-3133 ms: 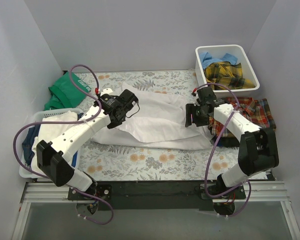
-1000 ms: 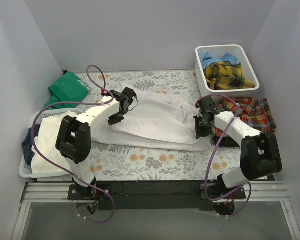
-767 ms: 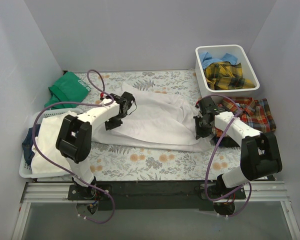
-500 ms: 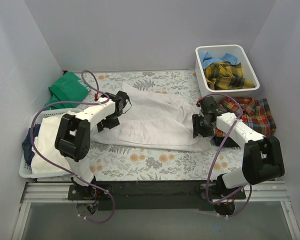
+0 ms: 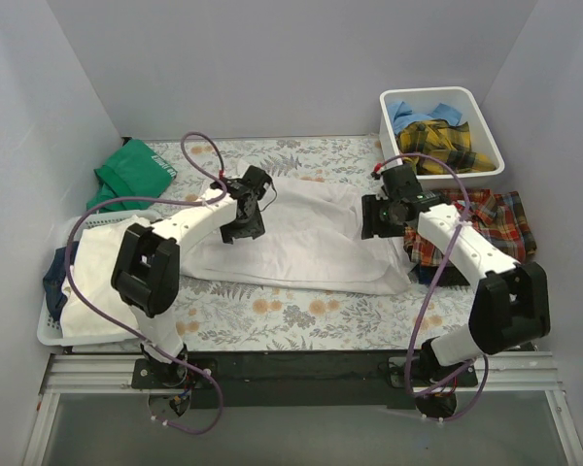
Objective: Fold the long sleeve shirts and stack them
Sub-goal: Fold the shirt
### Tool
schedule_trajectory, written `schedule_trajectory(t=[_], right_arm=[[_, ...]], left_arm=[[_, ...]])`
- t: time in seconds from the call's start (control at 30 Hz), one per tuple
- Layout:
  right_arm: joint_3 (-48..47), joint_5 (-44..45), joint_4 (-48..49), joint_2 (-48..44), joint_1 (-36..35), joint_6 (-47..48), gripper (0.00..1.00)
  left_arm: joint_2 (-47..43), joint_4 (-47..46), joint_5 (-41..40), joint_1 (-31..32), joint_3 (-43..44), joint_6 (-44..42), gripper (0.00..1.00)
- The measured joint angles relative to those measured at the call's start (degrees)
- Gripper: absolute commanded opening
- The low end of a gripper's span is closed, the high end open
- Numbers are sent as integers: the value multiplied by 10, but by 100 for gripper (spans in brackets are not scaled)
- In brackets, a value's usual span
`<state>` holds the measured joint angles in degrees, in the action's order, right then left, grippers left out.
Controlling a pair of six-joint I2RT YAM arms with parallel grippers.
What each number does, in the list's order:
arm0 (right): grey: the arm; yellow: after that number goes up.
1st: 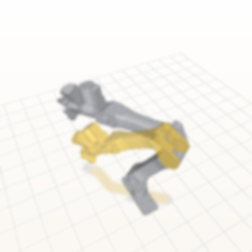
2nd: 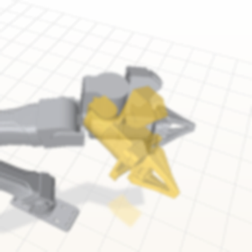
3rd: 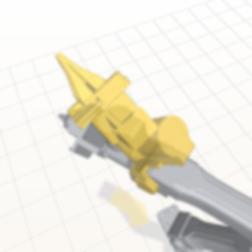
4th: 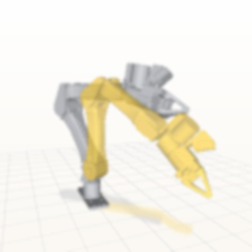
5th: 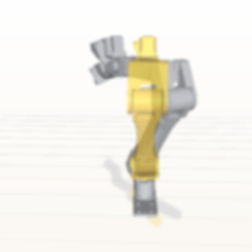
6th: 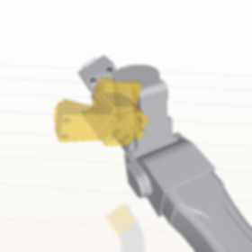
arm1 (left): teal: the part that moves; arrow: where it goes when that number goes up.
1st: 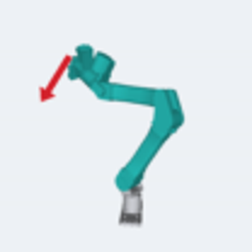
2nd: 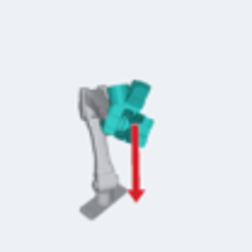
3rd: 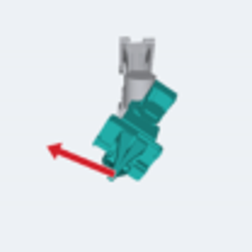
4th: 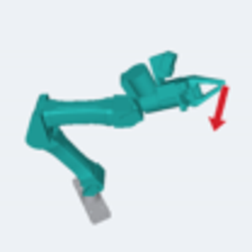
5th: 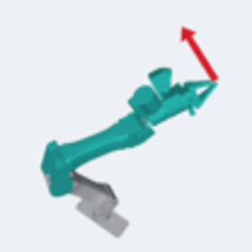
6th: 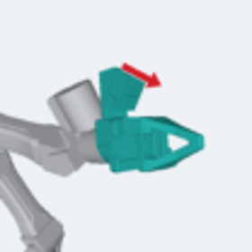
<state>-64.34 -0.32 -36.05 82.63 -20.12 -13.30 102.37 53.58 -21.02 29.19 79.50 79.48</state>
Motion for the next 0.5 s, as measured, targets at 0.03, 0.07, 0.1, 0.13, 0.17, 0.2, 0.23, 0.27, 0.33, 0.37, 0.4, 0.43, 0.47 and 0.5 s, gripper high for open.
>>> schedule_trajectory(t=[0.03,0.07,0.1,0.13,0.17,0.2,0.23,0.27,0.33,0.37,0.4,0.43,0.47,0.5], right_arm=[[-3,-5,3,13,-8,0,58],[-5,-11,6,29,-20,1,58],[-5,-19,6,43,-31,1,58],[-4,-26,6,55,-39,1,58],[-4,-36,7,66,-47,1,57],[-3,-45,9,74,-53,1,57],[1,-54,14,80,-57,1,56],[6,-61,17,85,-59,1,56],[18,-70,20,96,-61,2,56],[24,-74,22,100,-62,2,56],[32,-76,23,105,-63,2,56],[41,-79,23,109,-63,2,56],[50,-81,24,112,-64,3,56],[59,-82,24,114,-66,3,56]], left_arm=[[5,-7,12,10,0,1,56],[13,-14,22,17,-1,3,56],[21,-19,29,22,-3,5,57],[29,-20,33,24,-6,10,58],[37,-21,35,24,-10,14,58],[46,-17,35,23,-14,19,59],[54,-14,35,22,-19,24,59],[60,-12,35,21,-24,29,60],[66,-5,36,20,-42,43,60],[63,-6,37,18,-48,52,61],[60,-5,38,17,-53,59,61],[56,-8,40,16,-59,67,61],[51,-13,44,15,-69,74,61],[43,-21,47,12,-80,81,61]])
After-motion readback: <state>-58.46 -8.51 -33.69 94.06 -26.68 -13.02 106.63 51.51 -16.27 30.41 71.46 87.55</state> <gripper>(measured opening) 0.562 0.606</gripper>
